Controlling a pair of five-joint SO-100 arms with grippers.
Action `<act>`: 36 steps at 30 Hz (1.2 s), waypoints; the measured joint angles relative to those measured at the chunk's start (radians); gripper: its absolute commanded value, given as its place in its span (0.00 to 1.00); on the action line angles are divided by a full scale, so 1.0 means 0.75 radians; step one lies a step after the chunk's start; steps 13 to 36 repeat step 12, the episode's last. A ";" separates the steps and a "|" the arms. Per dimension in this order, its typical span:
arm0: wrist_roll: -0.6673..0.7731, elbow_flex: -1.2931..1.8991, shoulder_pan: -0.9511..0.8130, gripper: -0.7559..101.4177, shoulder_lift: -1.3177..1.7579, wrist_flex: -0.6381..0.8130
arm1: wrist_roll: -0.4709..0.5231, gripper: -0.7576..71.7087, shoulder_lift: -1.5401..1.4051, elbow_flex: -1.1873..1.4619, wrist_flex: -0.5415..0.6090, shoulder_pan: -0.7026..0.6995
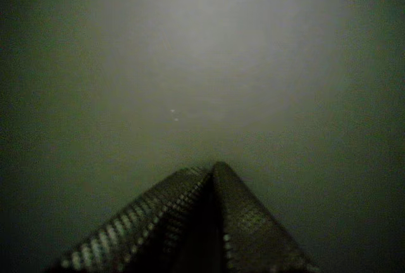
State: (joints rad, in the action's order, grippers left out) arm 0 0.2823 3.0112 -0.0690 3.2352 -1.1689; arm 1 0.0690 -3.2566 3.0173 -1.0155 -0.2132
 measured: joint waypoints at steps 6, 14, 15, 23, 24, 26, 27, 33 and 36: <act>-0.067 0.100 -0.031 0.01 -0.016 0.070 | -0.016 0.01 0.002 0.000 0.000 -0.010; -0.092 0.100 -0.059 0.01 -0.014 0.070 | -0.043 0.01 0.002 0.000 0.000 0.016; -0.092 0.100 -0.059 0.01 -0.014 0.070 | -0.043 0.01 0.002 0.000 0.000 0.016; -0.092 0.100 -0.059 0.01 -0.014 0.070 | -0.043 0.01 0.002 0.000 0.000 0.016; -0.092 0.100 -0.059 0.01 -0.014 0.070 | -0.043 0.01 0.002 0.000 0.000 0.016; -0.092 0.100 -0.059 0.01 -0.014 0.070 | -0.043 0.01 0.002 0.000 0.000 0.016; -0.092 0.100 -0.059 0.01 -0.014 0.070 | -0.043 0.01 0.002 0.000 0.000 0.016; -0.092 0.100 -0.059 0.01 -0.014 0.070 | -0.043 0.01 0.002 0.000 0.000 0.016; -0.092 0.100 -0.059 0.01 -0.014 0.070 | -0.043 0.01 0.002 0.000 0.000 0.016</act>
